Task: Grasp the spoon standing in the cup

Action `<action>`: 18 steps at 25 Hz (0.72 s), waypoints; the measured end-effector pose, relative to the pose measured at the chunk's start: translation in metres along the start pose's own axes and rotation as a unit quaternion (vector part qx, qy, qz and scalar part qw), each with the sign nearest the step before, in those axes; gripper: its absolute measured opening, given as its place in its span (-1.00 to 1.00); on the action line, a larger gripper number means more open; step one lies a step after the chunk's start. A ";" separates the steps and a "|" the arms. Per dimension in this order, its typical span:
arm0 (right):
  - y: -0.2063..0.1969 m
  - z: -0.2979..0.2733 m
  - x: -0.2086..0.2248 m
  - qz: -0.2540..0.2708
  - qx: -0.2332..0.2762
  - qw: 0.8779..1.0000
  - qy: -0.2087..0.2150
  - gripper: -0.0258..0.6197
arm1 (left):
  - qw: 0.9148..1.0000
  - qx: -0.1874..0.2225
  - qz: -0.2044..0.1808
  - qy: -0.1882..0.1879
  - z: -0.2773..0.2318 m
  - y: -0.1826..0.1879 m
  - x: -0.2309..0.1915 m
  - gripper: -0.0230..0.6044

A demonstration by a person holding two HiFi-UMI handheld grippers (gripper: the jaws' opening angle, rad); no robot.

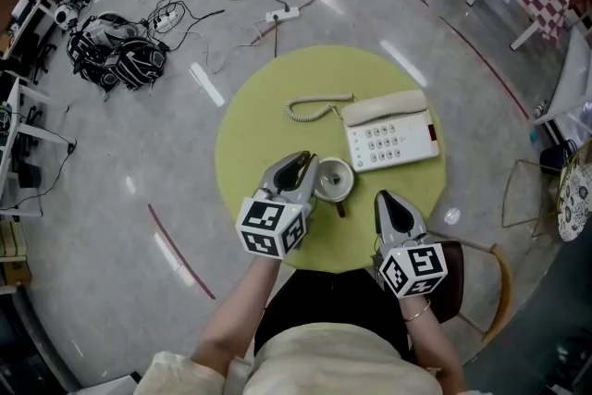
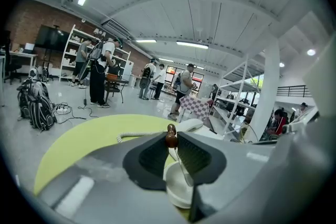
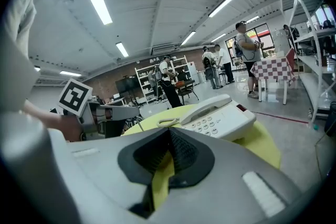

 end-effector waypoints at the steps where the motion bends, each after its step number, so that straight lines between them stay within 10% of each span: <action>1: 0.001 0.001 -0.001 0.002 0.002 1.000 0.002 -0.92 | 1.000 0.003 -0.001 0.001 0.003 0.001 0.001 -0.75; 18: 0.015 0.015 -0.018 0.037 0.030 0.998 0.049 -0.92 | 0.997 0.058 -0.007 0.052 0.062 0.014 0.015 -0.75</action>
Point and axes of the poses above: the fingertips, and each gripper's own axes: z backward along the fingers, x to its right, y out of its top, the point moved 10 cm from there along z, backward along the fingers, and after that the axes turned 2 degrees about -x, right-handed, at the moved point
